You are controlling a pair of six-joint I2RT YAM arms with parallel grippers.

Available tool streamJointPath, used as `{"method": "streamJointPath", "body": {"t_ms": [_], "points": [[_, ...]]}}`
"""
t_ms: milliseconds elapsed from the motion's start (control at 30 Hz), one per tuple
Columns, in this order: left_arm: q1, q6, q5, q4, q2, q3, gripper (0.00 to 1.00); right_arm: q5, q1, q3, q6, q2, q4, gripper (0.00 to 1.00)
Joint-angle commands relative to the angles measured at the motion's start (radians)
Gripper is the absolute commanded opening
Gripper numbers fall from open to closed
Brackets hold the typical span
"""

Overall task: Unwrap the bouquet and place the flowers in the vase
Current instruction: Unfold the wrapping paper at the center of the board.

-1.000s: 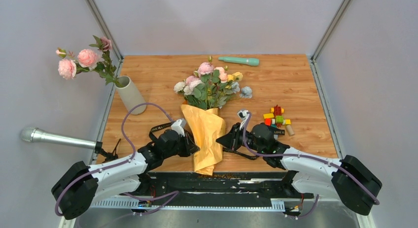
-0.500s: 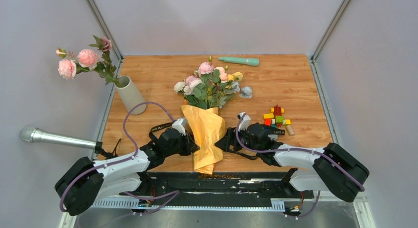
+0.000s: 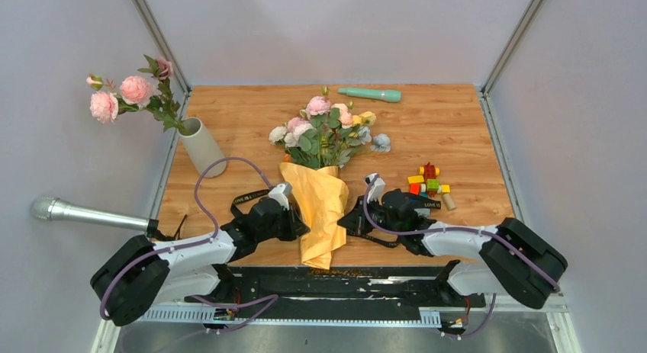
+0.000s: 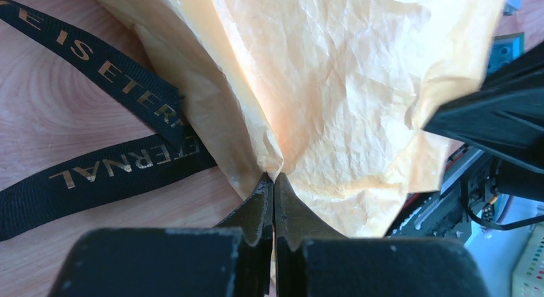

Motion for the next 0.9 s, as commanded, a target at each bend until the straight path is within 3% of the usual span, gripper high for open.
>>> {"method": "streamJointPath", "body": {"t_ms": [0, 233, 400, 567, 867], "points": [[0.006, 0.043, 0.007, 0.060, 0.070, 0.026, 0.00, 0.027, -0.003, 0.070, -0.077, -0.141, -0.136, 0.00], [-0.026, 0.014, 0.058, 0.197, 0.226, 0.089, 0.00, 0.062, 0.006, 0.156, -0.171, -0.290, -0.371, 0.00], [-0.051, -0.039, 0.091, 0.337, 0.340, 0.108, 0.00, 0.089, 0.037, 0.188, -0.192, -0.288, -0.428, 0.00], [-0.054, -0.049, 0.108, 0.357, 0.349, 0.098, 0.01, 0.200, 0.112, 0.248, -0.214, -0.234, -0.501, 0.00], [-0.039, 0.057, -0.020, 0.050, 0.071, 0.087, 0.46, 0.481, 0.209, 0.427, -0.172, -0.092, -0.707, 0.00]]}}
